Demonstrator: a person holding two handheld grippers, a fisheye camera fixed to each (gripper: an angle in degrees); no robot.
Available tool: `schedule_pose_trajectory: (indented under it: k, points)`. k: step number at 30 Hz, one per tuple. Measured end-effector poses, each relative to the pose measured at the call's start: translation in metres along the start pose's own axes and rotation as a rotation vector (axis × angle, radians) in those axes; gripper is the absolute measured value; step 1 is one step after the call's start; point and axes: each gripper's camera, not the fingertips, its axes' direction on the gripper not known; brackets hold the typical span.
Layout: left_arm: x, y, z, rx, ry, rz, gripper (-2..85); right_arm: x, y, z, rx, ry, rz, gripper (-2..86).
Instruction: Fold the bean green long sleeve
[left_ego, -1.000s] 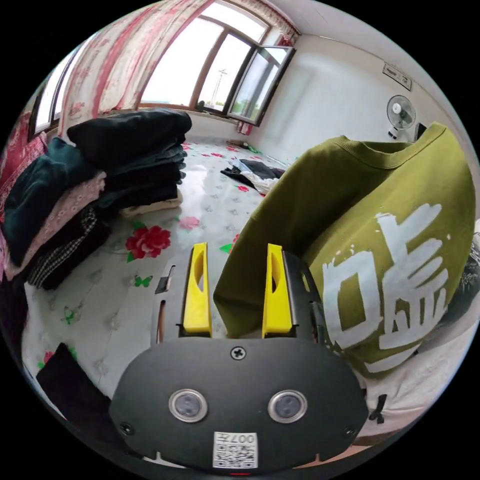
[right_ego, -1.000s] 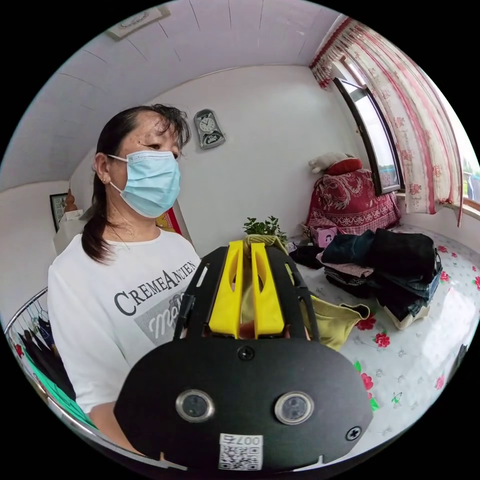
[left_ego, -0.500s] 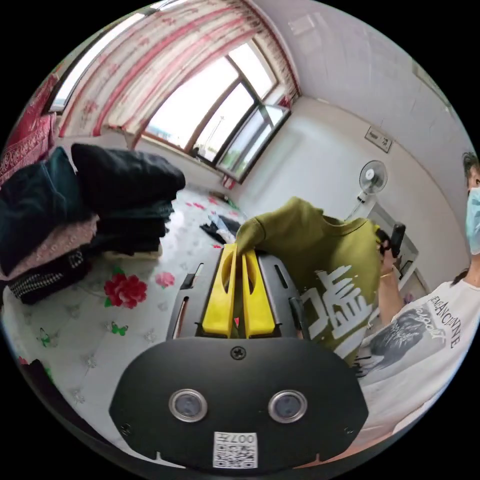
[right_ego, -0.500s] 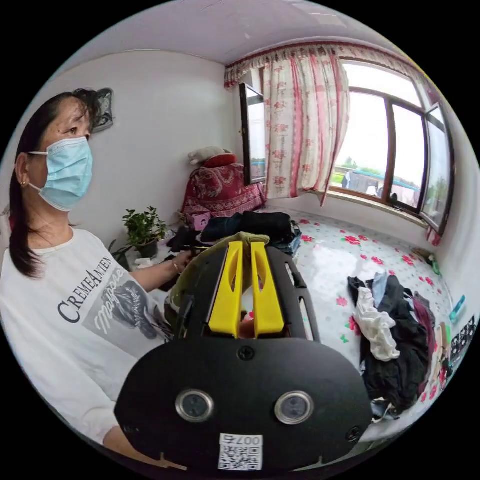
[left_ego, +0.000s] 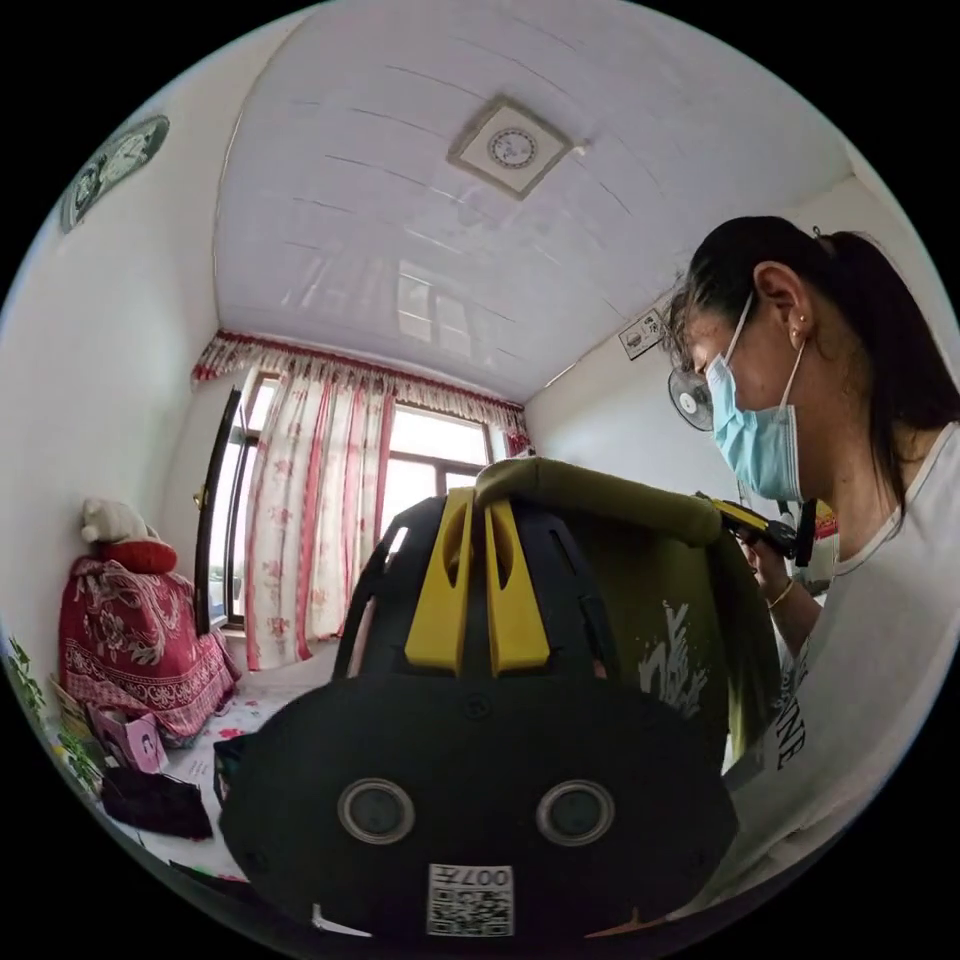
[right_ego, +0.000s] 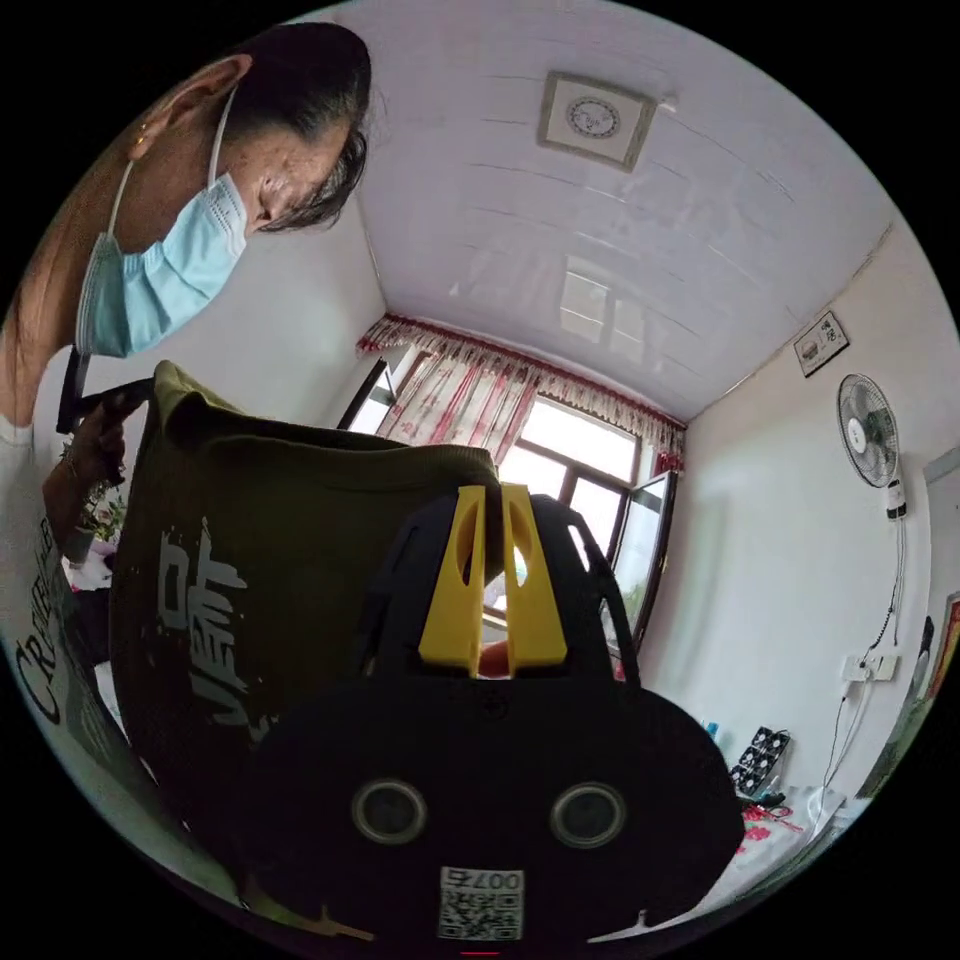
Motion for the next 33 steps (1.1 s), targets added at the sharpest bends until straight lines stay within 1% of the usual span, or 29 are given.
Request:
schedule_pose_trajectory:
  k: [2, 4, 5, 7, 8, 9, 10, 11, 12, 13, 14, 15, 16, 17, 18, 19, 20, 21, 22, 23, 24, 25, 26, 29, 30, 31, 33]
  points:
    - [0.003, -0.008, 0.004, 0.013, -0.053, 0.016, -0.8, 0.017, -0.001, 0.001, 0.04, -0.045, 0.015, 1.0]
    - [-0.007, -0.007, 0.024, -0.02, -0.108, 0.003, -0.6, 0.033, 0.002, 0.028, 0.051, -0.097, 0.006, 1.3]
    - [-0.021, -0.002, 0.047, -0.068, -0.142, -0.014, -0.4, 0.037, 0.004, 0.04, 0.044, -0.108, 0.003, 1.5]
    - [-0.052, 0.015, 0.095, -0.161, -0.204, -0.047, 0.4, 0.044, 0.016, 0.11, -0.027, -0.145, -0.021, 2.1]
    - [-0.082, 0.034, 0.137, -0.251, -0.228, -0.092, 1.2, 0.046, 0.021, 0.134, -0.056, -0.155, -0.023, 2.2]
    - [-0.099, 0.047, 0.16, -0.31, -0.238, -0.112, 2.4, 0.047, 0.032, 0.188, -0.162, -0.187, -0.016, 2.9]
    - [-0.137, 0.081, 0.212, -0.462, -0.26, -0.161, 4.8, 0.053, 0.051, 0.245, -0.282, -0.244, 0.036, 3.6]
    - [-0.178, 0.129, 0.258, -0.615, -0.309, -0.236, 6.8, 0.056, 0.064, 0.271, -0.329, -0.275, 0.076, 4.0]
    - [-0.198, 0.155, 0.275, -0.689, -0.335, -0.285, 7.8, 0.063, 0.099, 0.317, -0.424, -0.326, 0.162, 4.6]
    - [-0.232, 0.209, 0.297, -0.831, -0.401, -0.362, 7.9, 0.065, 0.14, 0.354, -0.545, -0.342, 0.202, 5.0]
    - [-0.253, 0.254, 0.298, -0.912, -0.499, -0.413, 7.5, 0.065, 0.163, 0.367, -0.613, -0.339, 0.21, 5.0]
    - [-0.26, 0.274, 0.291, -0.927, -0.544, -0.432, 7.0, 0.065, 0.212, 0.382, -0.742, -0.315, 0.245, 5.2]
    - [-0.263, 0.309, 0.273, -0.931, -0.582, -0.432, 6.4, 0.065, 0.264, 0.38, -0.826, -0.333, 0.257, 5.4]
    - [-0.26, 0.347, 0.254, -0.947, -0.597, -0.42, 6.2, 0.064, 0.292, 0.375, -0.855, -0.346, 0.263, 5.6]
    - [-0.254, 0.39, 0.236, -1.003, -0.596, -0.424, 6.3, 0.062, 0.351, 0.358, -0.921, -0.361, 0.28, 6.0]
    - [-0.249, 0.414, 0.227, -1.04, -0.584, -0.435, 6.3, 0.06, 0.412, 0.339, -1.016, -0.358, 0.306, 6.4]
    - [-0.237, 0.464, 0.208, -1.125, -0.557, -0.464, 6.4, 0.06, 0.443, 0.327, -1.073, -0.353, 0.323, 6.6]
    - [-0.229, 0.489, 0.198, -1.173, -0.543, -0.483, 6.5, 0.06, 0.502, 0.302, -1.192, -0.353, 0.369, 7.1]
    - [-0.212, 0.538, 0.179, -1.273, -0.505, -0.535, 6.8, 0.06, 0.553, 0.275, -1.297, -0.354, 0.416, 7.5]
    - [-0.194, 0.581, 0.161, -1.369, -0.472, -0.582, 7.0, 0.06, 0.575, 0.261, -1.348, -0.351, 0.434, 7.6]
    - [-0.177, 0.617, 0.145, -1.455, -0.462, -0.623, 7.1, 0.062, 0.612, 0.235, -1.444, -0.336, 0.474, 8.0]
    - [-0.17, 0.631, 0.138, -1.492, -0.457, -0.638, 7.1, 0.062, 0.636, 0.213, -1.497, -0.338, 0.5, 8.2]
    - [-0.159, 0.653, 0.127, -1.548, -0.457, -0.666, 7.2, 0.062, 0.643, 0.203, -1.509, -0.344, 0.503, 8.3]
    - [-0.147, 0.683, 0.124, -1.598, -0.426, -0.706, 7.3, 0.047, 0.659, 0.176, -1.531, -0.422, 0.447, 8.1]
    - [-0.146, 0.691, 0.131, -1.614, -0.41, -0.683, 7.3, 0.036, 0.662, 0.173, -1.539, -0.468, 0.387, 7.7]
    - [-0.146, 0.696, 0.136, -1.628, -0.399, -0.665, 7.2, 0.024, 0.67, 0.173, -1.567, -0.481, 0.309, 7.2]
    - [-0.146, 0.714, 0.151, -1.689, -0.367, -0.608, 7.0, 0.011, 0.686, 0.178, -1.619, -0.492, 0.225, 6.3]
